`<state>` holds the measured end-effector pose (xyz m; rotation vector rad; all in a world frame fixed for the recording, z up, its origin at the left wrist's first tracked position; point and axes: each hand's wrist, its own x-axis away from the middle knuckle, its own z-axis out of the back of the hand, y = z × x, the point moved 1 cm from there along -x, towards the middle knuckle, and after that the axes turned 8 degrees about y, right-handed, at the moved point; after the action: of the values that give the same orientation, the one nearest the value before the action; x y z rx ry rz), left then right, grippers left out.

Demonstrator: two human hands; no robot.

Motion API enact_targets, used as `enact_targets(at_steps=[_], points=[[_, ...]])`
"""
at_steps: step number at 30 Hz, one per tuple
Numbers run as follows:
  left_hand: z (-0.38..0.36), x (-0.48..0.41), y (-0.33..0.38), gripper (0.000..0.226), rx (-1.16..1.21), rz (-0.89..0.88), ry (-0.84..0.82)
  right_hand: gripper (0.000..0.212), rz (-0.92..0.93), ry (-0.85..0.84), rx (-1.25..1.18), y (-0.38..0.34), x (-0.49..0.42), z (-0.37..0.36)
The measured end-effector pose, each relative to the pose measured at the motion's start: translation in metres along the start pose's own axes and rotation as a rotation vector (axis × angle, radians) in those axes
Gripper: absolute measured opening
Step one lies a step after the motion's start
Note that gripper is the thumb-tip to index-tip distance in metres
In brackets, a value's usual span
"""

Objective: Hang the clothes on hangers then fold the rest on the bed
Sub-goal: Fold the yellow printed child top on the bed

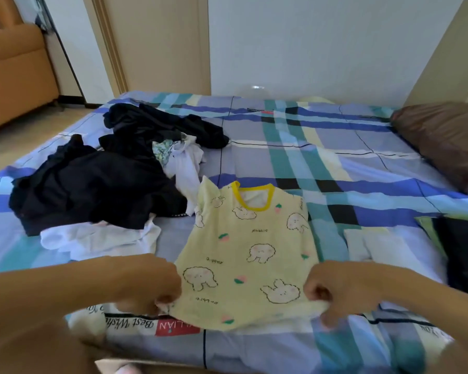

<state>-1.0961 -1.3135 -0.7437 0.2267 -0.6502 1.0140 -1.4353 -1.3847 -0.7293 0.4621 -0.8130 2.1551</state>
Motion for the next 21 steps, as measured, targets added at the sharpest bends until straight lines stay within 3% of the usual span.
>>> enact_targets(at_steps=[2, 4, 6, 8, 10, 11, 13, 15, 18, 21], points=[[0.012, -0.002, 0.003, 0.028, 0.124, 0.01, -0.134, 0.022, -0.083, -0.261, -0.01, -0.01, 0.005, 0.009], [0.027, -0.003, 0.003, 0.039, 0.282, 0.048, -0.179, 0.027, -0.151, -0.351, -0.01, -0.014, 0.006, 0.025], [0.042, -0.017, -0.007, 0.036, 0.405, 0.101, 0.014, 0.028, -0.155, -0.133, -0.04, -0.006, -0.005, 0.044], [0.051, -0.045, -0.028, 0.025, 0.472, 0.201, 0.343, 0.013, -0.191, 0.27, -0.109, 0.016, -0.028, 0.062], [0.049, -0.077, -0.052, 0.021, 0.591, 0.378, 0.591, 0.009, -0.277, 0.636, -0.289, 0.046, -0.054, 0.073], [0.044, -0.091, -0.062, 0.024, 0.684, 0.483, 0.674, 0.008, -0.338, 0.734, -0.42, 0.061, -0.065, 0.075], [0.034, -0.114, -0.078, 0.031, 0.892, 0.642, 0.759, 0.001, -0.449, 0.79, -0.668, 0.085, -0.083, 0.075], [0.031, -0.126, -0.087, 0.028, 1.054, 0.726, 0.794, 0.015, -0.513, 0.778, -0.809, 0.101, -0.096, 0.072], [0.036, -0.141, -0.098, 0.018, 1.288, 0.683, 0.807, 0.038, -0.51, 0.767, -0.926, 0.111, -0.112, 0.073], [0.044, -0.151, -0.093, 0.017, 1.427, 0.608, 0.704, 0.043, -0.423, 0.69, -1.051, 0.112, -0.122, 0.077]])
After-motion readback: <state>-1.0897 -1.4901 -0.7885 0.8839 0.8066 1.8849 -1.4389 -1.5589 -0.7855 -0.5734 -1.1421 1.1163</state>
